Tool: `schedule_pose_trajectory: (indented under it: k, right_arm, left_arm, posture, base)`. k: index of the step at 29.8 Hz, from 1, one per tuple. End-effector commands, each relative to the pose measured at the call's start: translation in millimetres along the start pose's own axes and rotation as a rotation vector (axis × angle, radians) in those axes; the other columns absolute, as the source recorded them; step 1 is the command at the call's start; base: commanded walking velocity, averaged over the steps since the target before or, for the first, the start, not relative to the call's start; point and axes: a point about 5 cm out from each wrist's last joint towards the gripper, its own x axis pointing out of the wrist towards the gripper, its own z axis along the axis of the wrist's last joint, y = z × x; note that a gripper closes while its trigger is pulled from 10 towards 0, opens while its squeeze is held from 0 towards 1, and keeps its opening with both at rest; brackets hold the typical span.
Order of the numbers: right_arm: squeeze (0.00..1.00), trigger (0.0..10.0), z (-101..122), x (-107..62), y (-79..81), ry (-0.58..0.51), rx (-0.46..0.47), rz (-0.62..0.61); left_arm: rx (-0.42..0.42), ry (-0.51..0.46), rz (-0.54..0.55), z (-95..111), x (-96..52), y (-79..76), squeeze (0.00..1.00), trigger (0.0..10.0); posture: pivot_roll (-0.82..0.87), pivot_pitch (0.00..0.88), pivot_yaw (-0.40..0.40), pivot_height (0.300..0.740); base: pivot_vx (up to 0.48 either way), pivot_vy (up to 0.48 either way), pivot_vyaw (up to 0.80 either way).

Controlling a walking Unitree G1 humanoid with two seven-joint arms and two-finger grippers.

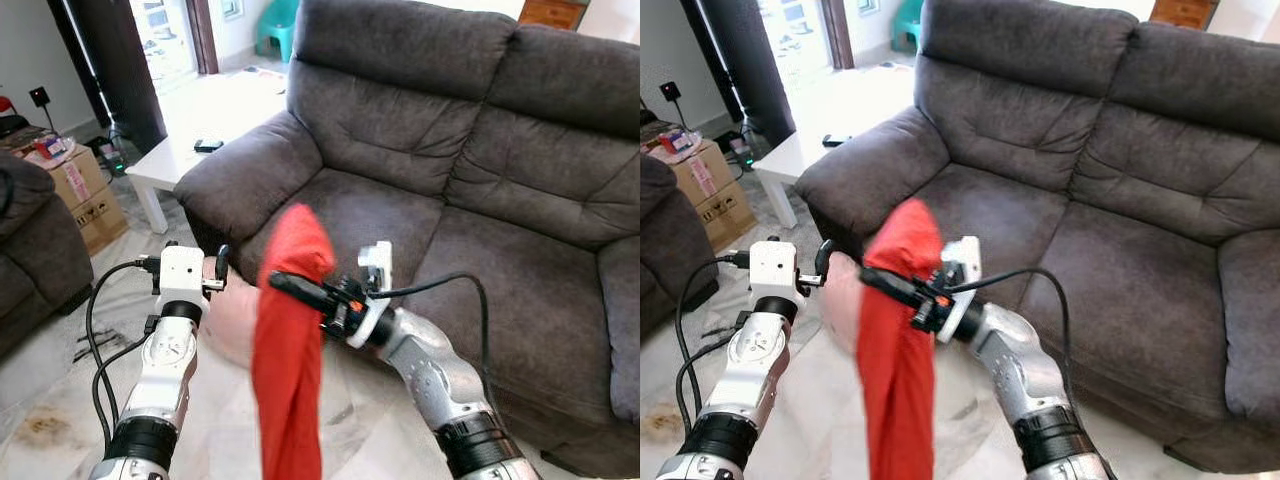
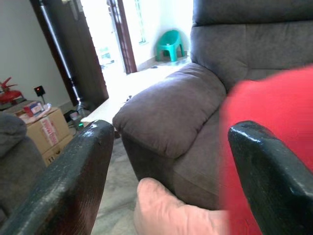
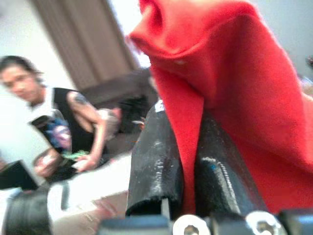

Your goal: Move the pillow to the sofa from floor

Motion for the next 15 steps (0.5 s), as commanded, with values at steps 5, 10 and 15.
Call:
schedule_pose_trajectory:
  k: [5,10,15]
  right_arm:
    - [0.00,10.0,2,16.1,31.1,0.006,-0.049,0.234]
    - [0.00,10.0,-10,5.1,26.6,0.109,-0.082,0.184]
    - [0.00,10.0,-9,-4.1,8.8,0.166,-0.170,0.029]
  left_arm:
    - [0.001,-0.011,0.011,4,2.1,2.1,0.00,10.0]
    - [0.005,-0.009,0.013,3,2.2,3.9,0.00,10.0]
    - [0.005,-0.009,0.010,4,2.9,3.3,0.00,10.0]
  posture:
    - [0.09,0.000,-0.054,0.740]
    - [0.09,0.000,-0.053,0.740]
    - [0.08,0.000,-0.052,0.740]
  base:
    - [0.000,0.000,0.00]
    - [0.000,0.000,0.00]
    - [0.000,0.000,0.00]
